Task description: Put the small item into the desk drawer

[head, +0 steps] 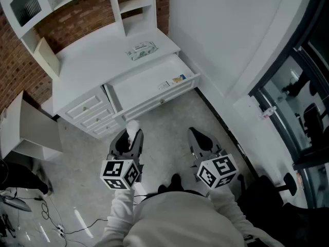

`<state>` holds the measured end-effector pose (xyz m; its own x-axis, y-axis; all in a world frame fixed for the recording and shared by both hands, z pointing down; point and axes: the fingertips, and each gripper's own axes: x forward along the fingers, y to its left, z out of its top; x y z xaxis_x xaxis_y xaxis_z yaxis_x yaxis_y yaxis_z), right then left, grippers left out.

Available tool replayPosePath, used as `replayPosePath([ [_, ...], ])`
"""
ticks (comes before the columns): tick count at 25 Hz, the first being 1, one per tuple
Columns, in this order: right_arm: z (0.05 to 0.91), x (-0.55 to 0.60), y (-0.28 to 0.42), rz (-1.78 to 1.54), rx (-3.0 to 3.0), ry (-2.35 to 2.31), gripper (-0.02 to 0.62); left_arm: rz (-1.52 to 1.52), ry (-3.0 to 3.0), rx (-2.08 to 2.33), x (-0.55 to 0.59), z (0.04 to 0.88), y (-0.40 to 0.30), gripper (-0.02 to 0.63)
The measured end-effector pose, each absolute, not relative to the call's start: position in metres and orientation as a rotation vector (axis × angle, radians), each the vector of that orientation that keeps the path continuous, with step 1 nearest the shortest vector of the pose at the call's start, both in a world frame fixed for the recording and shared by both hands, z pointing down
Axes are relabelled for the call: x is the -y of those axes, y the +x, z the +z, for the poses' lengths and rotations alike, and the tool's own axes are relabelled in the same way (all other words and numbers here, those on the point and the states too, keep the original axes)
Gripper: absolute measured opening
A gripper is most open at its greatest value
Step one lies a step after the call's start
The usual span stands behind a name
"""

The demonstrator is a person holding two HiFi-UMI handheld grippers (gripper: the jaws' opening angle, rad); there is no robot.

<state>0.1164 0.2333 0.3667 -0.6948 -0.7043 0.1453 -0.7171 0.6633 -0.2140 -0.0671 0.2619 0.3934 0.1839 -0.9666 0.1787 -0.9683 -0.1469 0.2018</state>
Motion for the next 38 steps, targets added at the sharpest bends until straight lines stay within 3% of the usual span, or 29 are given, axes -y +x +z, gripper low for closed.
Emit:
replayPosePath([
  [22,0.370,-0.212,0.164,0.511,2.846,1.219,0.028,0.055,2.220,1.904,-0.231,0.379,-0.032,0.176],
  [38,0.379,-0.129,0.139,0.526,2.820,1.208,0.028,0.065,2.225,1.896,-0.140,0.387,-0.058,0.176],
])
